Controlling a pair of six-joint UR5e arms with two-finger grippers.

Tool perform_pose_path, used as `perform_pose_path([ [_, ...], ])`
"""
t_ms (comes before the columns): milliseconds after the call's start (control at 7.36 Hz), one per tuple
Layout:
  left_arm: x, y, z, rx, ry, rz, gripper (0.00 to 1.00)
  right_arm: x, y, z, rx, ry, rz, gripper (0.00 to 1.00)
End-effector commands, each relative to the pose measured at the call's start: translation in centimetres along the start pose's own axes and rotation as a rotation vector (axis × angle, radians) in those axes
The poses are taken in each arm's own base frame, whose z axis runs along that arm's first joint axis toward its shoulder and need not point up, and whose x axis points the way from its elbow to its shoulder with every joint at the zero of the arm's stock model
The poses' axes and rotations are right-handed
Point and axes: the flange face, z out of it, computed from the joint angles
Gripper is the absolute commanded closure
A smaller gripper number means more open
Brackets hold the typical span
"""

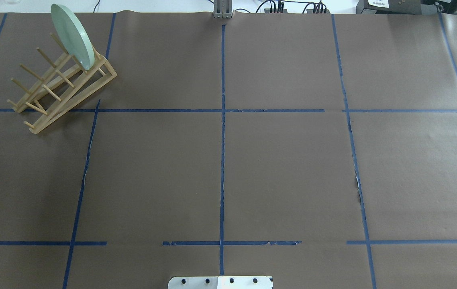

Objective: Place plate on table

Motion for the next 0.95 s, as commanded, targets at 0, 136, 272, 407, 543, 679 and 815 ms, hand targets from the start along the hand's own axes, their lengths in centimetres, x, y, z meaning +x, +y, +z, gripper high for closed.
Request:
perform_pose_path([
  [0,-0.1,0.2,0.1,0.001,-0.001,0.004,0.00,0.0,0.0,0.0,0.000,0.000,0.000,0.00],
  [136,-0.4,0.4,0.3,-0.003,-0.003,0.005,0.00,0.0,0.0,0.0,0.000,0.000,0.000,0.00],
  [272,0.0,0.0,0.0,0.006,-0.001,0.002,0.00,0.0,0.0,0.0,0.000,0.000,0.000,0.00],
  [407,1.5,-2.3,-1.2,0.036,0.011,-0.066,0.00,0.0,0.0,0.0,0.001,0.000,-0.001,0.00],
  [543,4.3,-6.3,-3.2,0.072,0.078,-0.192,0.00,0.0,0.0,0.0,0.000,0.000,0.000,0.00],
  [679,7.8,-10.0,-5.1,0.080,0.177,-0.276,0.00,0.0,0.0,0.0,0.000,0.000,0.000,0.00],
  [815,11.3,-13.4,-6.6,0.052,0.280,-0.375,0.00,0.0,0.0,0.0,0.000,0.000,0.000,0.00],
])
